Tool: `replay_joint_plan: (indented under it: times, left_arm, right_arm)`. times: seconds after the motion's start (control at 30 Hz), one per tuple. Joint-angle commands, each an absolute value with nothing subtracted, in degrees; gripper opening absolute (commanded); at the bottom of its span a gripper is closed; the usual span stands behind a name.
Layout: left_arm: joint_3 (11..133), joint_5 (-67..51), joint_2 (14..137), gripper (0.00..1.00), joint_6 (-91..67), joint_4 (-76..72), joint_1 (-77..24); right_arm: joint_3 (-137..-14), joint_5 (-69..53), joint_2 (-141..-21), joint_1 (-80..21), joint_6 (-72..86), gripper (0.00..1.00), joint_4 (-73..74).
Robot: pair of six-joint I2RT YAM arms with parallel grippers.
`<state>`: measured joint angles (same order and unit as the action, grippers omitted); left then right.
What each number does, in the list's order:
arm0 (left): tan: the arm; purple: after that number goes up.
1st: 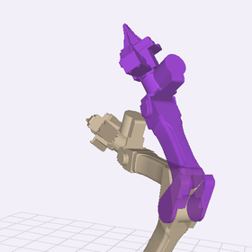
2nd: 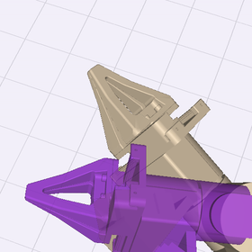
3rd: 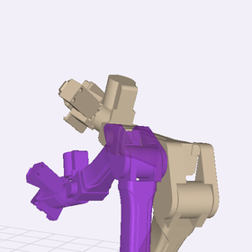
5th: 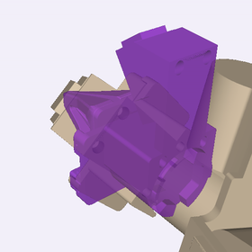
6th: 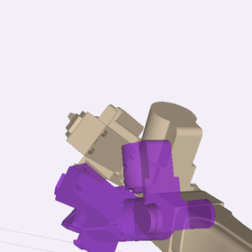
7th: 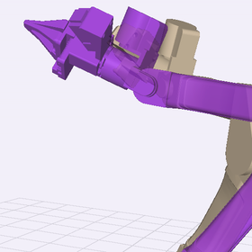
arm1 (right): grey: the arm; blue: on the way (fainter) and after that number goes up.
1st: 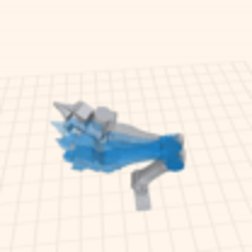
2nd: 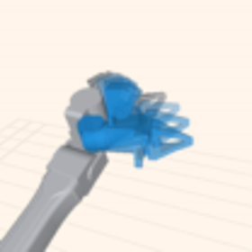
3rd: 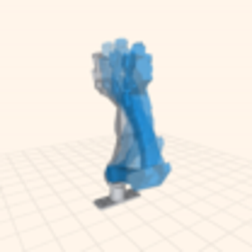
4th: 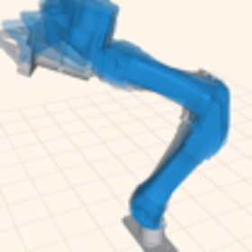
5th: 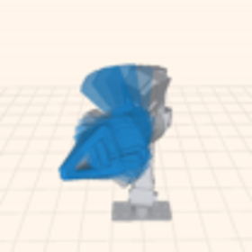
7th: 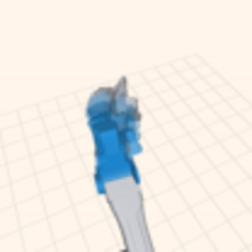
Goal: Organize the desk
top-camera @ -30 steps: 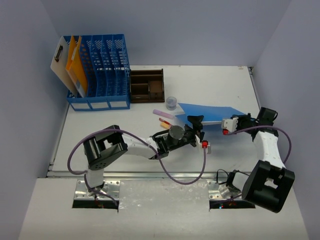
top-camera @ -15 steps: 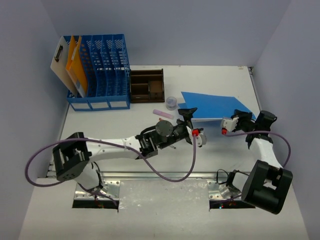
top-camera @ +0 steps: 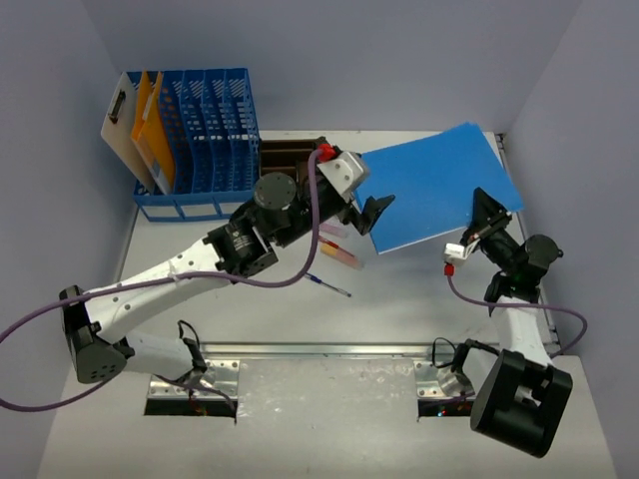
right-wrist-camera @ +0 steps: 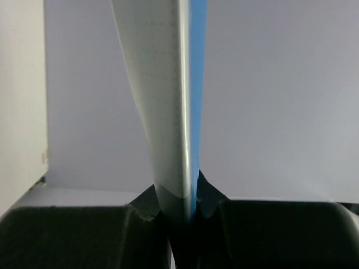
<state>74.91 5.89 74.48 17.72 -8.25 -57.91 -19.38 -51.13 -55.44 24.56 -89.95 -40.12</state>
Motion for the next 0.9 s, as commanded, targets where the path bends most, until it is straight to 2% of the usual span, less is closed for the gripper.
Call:
replay_joint_plan:
  times: [0.0,0.13,0.4,0.63,0.87]
  left_arm:
    - [77.9,-1.6,76.6,0.97,4.1,2.5,-51.7]
    - [84.7,-9.8,79.9,0.95,0.5,6.3,-46.9]
    - [92.3,-15.5,84.0,0.94,4.9,10.0,-46.3]
    - [98.3,-22.1,91.6,0.97,-4.6,13.6,-35.1]
    - [115.5,-46.2,106.2,0.94,-10.8,22.7,-29.5]
  right_arm:
    - [-16.6,-57.9,-54.1,24.4,-86.2,0.01,-60.9]
    - [-13.5,-63.0,-54.9,24.4,-82.0,0.01,-78.0]
    - [-9.4,-72.6,-56.2,24.4,-72.8,0.01,-96.8]
    - [-9.5,-74.0,-53.0,24.4,-67.0,0.01,-96.7]
    - [-11.5,-75.1,-51.8,24.3,-64.1,0.01,-96.8]
